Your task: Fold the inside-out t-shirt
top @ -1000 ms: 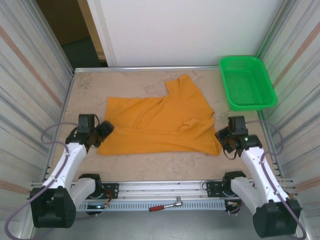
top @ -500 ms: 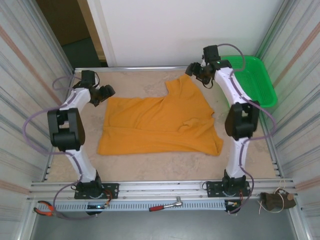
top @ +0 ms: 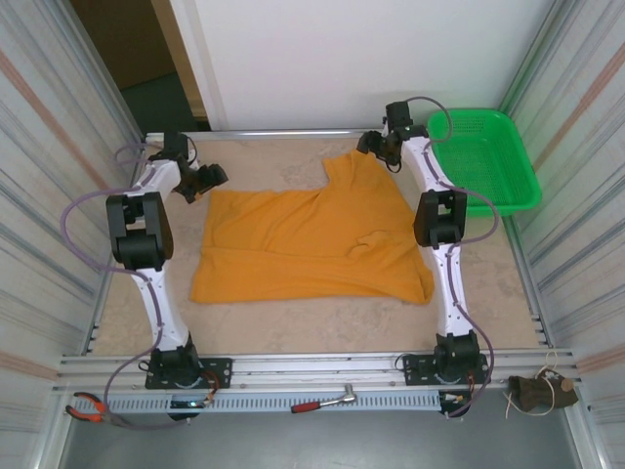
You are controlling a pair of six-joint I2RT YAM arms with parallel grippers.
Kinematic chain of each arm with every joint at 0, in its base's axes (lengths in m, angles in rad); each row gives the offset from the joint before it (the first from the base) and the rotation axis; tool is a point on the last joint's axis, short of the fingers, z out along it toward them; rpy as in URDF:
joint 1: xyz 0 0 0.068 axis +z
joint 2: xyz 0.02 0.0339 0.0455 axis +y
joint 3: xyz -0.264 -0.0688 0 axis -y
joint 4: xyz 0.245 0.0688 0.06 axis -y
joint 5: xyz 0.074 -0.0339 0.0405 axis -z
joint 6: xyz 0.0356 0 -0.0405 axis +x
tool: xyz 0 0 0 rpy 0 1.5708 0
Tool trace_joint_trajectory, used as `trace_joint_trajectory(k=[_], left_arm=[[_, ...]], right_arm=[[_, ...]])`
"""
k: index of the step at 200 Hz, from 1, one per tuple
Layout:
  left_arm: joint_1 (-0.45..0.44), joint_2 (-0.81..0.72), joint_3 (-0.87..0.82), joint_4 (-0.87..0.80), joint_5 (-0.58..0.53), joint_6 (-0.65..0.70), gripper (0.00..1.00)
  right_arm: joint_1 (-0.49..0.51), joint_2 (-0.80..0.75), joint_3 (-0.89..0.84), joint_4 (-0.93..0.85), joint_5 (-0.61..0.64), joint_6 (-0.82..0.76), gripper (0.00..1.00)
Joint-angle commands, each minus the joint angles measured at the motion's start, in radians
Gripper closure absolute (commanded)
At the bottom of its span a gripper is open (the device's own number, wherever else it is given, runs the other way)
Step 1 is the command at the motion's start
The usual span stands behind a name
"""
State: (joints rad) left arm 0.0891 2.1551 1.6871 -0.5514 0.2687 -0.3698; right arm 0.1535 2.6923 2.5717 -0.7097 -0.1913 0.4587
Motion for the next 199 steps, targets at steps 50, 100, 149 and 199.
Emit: trace_joint_trajectory(k=[50, 100, 149, 199], left_arm=[[0.023, 0.047, 0.038, -0.02, 0.055, 0.03, 0.19], [0.026, 0.083, 0.072, -0.021, 0.081, 0.012, 0.19], [0.026, 0.1, 0.096, -0.026, 0.095, 0.007, 0.18], [0.025, 0.125, 0.116, -0.034, 0.1, 0.015, 0.27]], right_arm=[[-0.011, 0.13, 0.117, 0.188, -0.081, 0.092, 0.24], [0.004, 0.173, 0.142, 0.215, -0.107, 0.124, 0.24], [0.012, 0.189, 0.162, 0.211, -0.136, 0.129, 0.49], [0.003, 0.159, 0.16, 0.207, -0.158, 0.13, 0.99]])
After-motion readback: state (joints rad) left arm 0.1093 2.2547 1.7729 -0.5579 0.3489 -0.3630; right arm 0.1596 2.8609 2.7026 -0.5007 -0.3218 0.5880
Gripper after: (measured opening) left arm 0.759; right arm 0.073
